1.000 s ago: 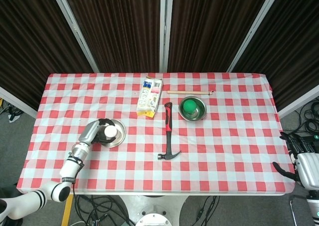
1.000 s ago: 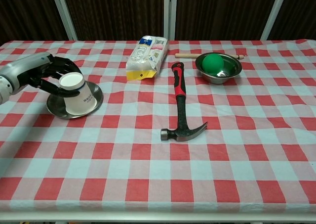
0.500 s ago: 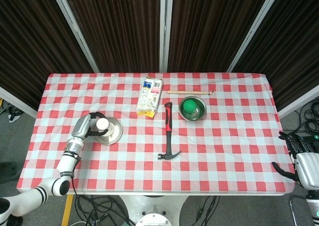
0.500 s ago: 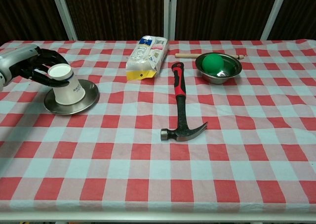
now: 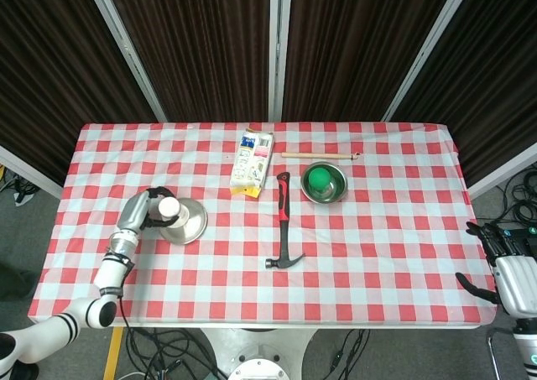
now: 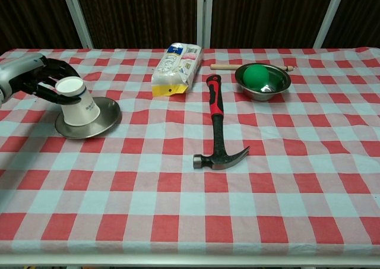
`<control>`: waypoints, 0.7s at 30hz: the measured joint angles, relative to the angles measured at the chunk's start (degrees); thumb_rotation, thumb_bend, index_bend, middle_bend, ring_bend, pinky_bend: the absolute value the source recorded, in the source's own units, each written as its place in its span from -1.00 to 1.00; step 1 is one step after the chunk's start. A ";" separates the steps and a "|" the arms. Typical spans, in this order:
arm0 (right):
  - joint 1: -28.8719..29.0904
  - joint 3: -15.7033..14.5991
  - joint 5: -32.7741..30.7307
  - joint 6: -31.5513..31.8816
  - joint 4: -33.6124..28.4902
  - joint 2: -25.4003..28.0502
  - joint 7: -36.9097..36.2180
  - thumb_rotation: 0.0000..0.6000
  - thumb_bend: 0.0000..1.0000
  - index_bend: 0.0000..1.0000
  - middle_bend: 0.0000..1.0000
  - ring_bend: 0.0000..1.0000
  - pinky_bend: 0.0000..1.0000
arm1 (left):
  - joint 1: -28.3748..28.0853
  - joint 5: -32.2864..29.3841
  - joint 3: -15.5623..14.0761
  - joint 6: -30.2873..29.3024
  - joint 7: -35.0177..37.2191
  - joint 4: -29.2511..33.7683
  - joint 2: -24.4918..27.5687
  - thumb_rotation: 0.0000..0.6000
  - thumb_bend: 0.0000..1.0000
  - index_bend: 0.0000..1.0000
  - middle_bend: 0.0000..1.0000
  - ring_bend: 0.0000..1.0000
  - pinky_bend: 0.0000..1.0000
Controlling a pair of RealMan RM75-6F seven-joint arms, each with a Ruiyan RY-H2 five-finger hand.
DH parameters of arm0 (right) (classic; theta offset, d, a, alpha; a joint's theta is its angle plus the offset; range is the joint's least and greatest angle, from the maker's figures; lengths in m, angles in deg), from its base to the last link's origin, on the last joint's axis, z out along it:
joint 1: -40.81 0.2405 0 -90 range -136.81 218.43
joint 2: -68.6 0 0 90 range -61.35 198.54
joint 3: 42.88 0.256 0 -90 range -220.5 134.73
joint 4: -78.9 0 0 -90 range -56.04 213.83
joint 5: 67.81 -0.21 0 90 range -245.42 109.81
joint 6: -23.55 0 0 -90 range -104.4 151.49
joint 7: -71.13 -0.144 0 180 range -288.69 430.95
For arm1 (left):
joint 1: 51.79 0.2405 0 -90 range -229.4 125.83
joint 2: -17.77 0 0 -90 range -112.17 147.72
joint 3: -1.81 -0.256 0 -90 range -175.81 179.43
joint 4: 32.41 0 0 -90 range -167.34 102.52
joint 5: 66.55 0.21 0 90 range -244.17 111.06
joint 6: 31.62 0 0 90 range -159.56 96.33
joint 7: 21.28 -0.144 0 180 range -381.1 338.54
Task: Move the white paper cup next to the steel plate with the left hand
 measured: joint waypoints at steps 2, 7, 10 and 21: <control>-0.07 -0.08 0.02 0.04 0.15 -0.09 -0.12 1.00 -0.75 -0.76 -0.53 -0.78 -0.57 | 0.09 -0.14 0.25 0.05 0.14 0.03 0.03 1.00 -0.44 -0.02 -0.19 -0.48 -0.50; -0.03 -0.02 0.02 0.10 0.06 -0.04 0.02 1.00 -0.75 -0.76 -0.53 -0.78 -0.57 | 0.56 3.27 -1.81 -0.70 0.36 4.73 1.17 1.00 -0.45 -0.02 -0.20 -0.48 -0.50; -0.02 0.09 -0.02 0.24 -0.09 0.11 0.14 1.00 -0.75 -0.76 -0.53 -0.78 -0.57 | 0.57 5.46 -3.17 -0.90 -0.02 7.72 2.08 1.00 -0.45 -0.02 -0.20 -0.48 -0.50; 0.07 -0.12 0.07 -0.07 0.00 -0.15 0.01 1.00 -0.75 -0.76 -0.53 -0.78 -0.57 | 0.20 -2.27 1.17 0.70 -1.40 1.41 1.07 1.00 -0.44 -0.02 -0.20 -0.48 -0.50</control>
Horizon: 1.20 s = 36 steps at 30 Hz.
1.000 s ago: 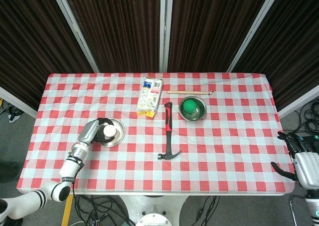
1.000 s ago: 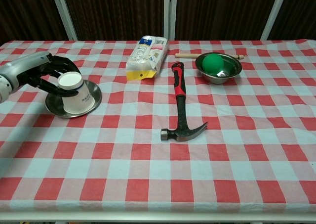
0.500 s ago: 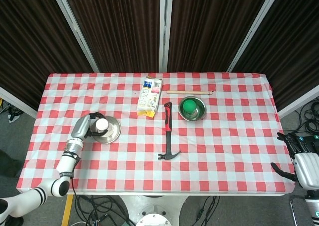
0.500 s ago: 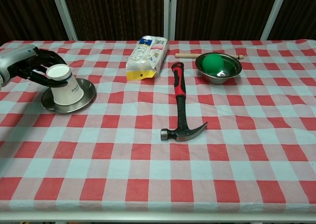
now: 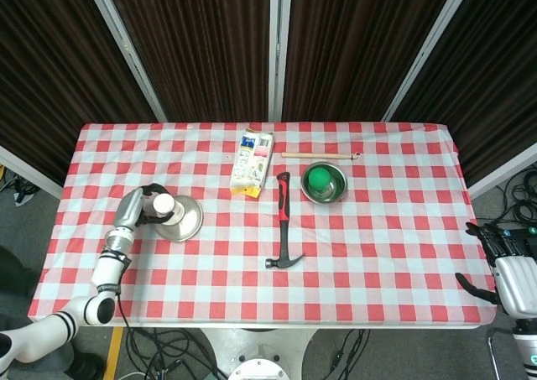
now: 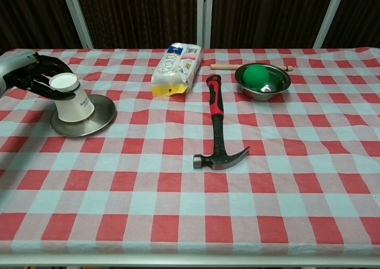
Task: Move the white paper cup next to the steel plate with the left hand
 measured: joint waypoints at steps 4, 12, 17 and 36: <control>0.13 0.06 -0.02 -0.09 0.07 -0.09 -0.01 1.00 -0.75 -0.76 -0.53 -0.78 -0.57 | 0.53 2.12 -1.19 -0.18 0.76 3.22 0.87 1.00 -0.44 -0.02 -0.20 -0.48 -0.50; 0.37 0.34 -0.21 -0.18 -0.24 0.13 0.21 1.00 -0.75 -0.76 -0.53 -0.78 -0.57 | 0.47 5.86 -3.47 -0.76 -0.95 6.20 1.43 1.00 -0.44 -0.02 -0.20 -0.48 -0.52; 0.53 0.23 -0.15 -0.51 0.06 -0.12 -0.12 1.00 -0.76 -0.76 -0.53 -0.78 -0.57 | 0.14 1.27 -0.94 -1.22 -2.94 -0.07 -0.65 1.00 -0.44 -0.02 -0.20 -0.48 -0.52; 0.67 0.14 0.37 -0.17 -0.27 0.04 -0.01 1.00 -0.76 -0.75 -0.53 -0.78 -0.57 | -2.10 -1.07 4.62 -1.42 -0.52 -1.56 1.12 1.00 -0.45 -0.02 -0.21 -0.48 -0.53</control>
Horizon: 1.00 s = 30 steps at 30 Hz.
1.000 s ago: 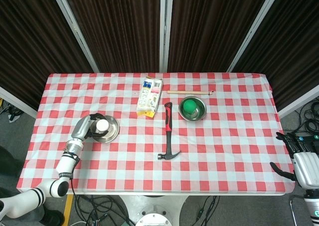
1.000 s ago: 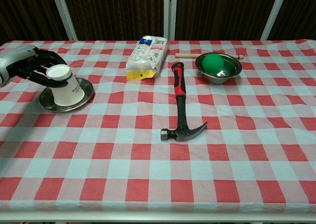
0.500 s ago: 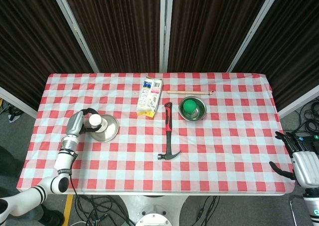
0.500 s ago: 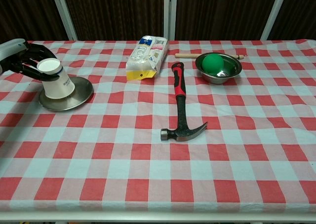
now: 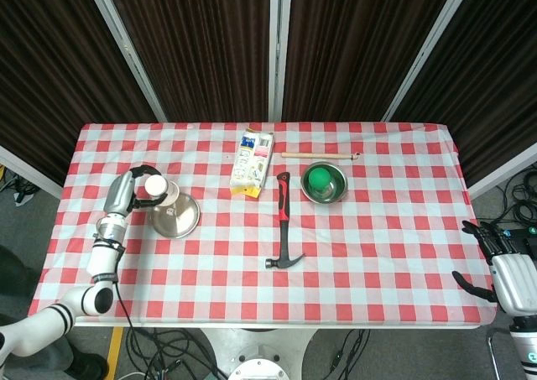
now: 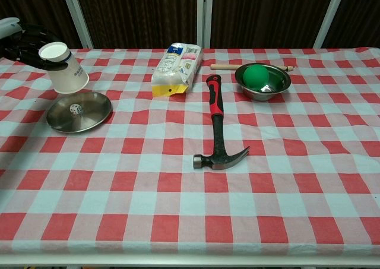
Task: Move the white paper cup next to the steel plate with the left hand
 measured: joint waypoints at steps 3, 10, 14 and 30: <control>-0.19 -0.02 -0.22 0.12 -0.30 0.31 0.36 1.00 -0.75 -0.75 -0.53 -0.78 -0.57 | -2.91 -2.32 1.44 4.06 -0.66 -6.21 -1.76 1.00 -0.46 -0.06 -0.25 -0.52 -0.53; -0.67 -0.12 -0.87 0.22 -0.29 0.44 0.24 1.00 -0.75 -0.75 -0.53 -0.78 -0.57 | -8.52 -6.82 3.44 13.01 -2.56 -18.45 -6.22 1.00 -0.52 -0.32 -0.42 -0.65 -0.58; -0.78 -0.03 -0.89 0.49 -0.10 0.48 0.10 1.00 -0.75 -0.75 -0.53 -0.78 -0.57 | -9.05 -7.89 3.80 14.56 -2.50 -19.95 -7.50 1.00 -0.55 -0.98 -0.67 -0.83 -0.85; -0.25 0.37 -2.65 -1.59 2.18 -0.20 -0.30 1.00 -0.74 -0.75 -0.69 -0.90 -0.60 | 10.25 6.92 -6.19 -15.99 -4.24 1.96 10.95 1.00 -0.57 -0.78 -0.71 -0.86 -0.85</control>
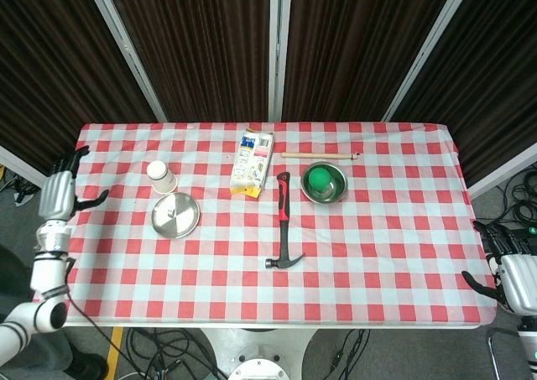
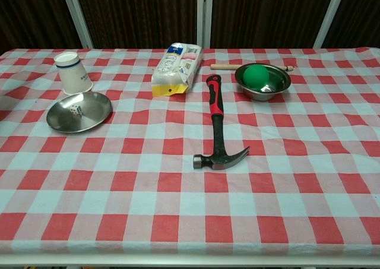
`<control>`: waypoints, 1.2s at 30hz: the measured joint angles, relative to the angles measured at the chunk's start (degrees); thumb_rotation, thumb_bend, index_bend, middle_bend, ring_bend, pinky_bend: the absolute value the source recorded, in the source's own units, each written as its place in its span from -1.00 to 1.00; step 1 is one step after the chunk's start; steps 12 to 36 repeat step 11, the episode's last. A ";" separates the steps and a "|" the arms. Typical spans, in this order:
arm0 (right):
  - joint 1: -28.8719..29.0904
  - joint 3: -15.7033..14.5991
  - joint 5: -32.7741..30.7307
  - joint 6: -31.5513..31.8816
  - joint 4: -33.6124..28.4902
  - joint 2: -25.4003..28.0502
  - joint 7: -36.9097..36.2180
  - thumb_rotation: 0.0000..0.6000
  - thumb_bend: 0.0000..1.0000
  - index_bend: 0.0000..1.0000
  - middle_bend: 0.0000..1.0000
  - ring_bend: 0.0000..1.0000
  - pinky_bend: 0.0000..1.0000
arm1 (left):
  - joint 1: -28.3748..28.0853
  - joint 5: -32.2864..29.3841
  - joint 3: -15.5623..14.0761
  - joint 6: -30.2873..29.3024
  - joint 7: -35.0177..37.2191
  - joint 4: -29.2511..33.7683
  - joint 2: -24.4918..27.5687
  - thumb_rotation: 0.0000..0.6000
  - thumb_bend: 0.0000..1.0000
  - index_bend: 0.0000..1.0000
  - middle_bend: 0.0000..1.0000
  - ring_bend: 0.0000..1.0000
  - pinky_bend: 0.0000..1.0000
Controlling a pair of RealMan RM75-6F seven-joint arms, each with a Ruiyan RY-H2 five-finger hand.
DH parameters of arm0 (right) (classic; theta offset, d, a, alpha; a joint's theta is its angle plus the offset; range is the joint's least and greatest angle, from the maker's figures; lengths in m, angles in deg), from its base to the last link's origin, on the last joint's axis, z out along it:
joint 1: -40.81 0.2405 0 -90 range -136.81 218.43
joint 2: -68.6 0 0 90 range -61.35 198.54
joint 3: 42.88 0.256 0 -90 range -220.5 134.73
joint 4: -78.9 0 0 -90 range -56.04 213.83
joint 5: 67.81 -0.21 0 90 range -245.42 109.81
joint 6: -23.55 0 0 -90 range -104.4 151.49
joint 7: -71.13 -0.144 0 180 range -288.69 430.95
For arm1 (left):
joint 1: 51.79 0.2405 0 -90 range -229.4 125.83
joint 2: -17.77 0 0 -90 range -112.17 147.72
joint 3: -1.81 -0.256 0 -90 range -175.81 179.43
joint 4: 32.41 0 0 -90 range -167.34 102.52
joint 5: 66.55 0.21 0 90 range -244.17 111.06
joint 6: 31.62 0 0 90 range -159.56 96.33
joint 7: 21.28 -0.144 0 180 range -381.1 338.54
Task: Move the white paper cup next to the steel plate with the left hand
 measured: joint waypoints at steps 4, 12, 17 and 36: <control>0.33 -0.11 0.79 -0.09 0.44 -0.54 -0.24 1.00 -0.74 -0.75 -0.78 -1.00 -0.75 | 5.83 2.90 -3.92 -6.38 -6.44 6.35 5.03 1.00 -0.57 -0.73 -0.71 -0.86 -0.86; 0.11 -0.35 2.04 1.53 0.94 -2.20 -0.76 1.00 -0.74 -0.75 -0.77 -1.00 -0.76 | 15.45 6.74 -9.36 -17.87 -13.96 20.79 10.39 1.00 -0.57 -0.69 -0.71 -0.86 -0.86; 0.11 -0.35 2.04 1.53 0.94 -2.20 -0.76 1.00 -0.74 -0.75 -0.77 -1.00 -0.76 | 15.45 6.74 -9.36 -17.87 -13.96 20.79 10.39 1.00 -0.57 -0.69 -0.71 -0.86 -0.86; 0.11 -0.35 2.04 1.53 0.94 -2.20 -0.76 1.00 -0.74 -0.75 -0.77 -1.00 -0.76 | 15.45 6.74 -9.36 -17.87 -13.96 20.79 10.39 1.00 -0.57 -0.69 -0.71 -0.86 -0.86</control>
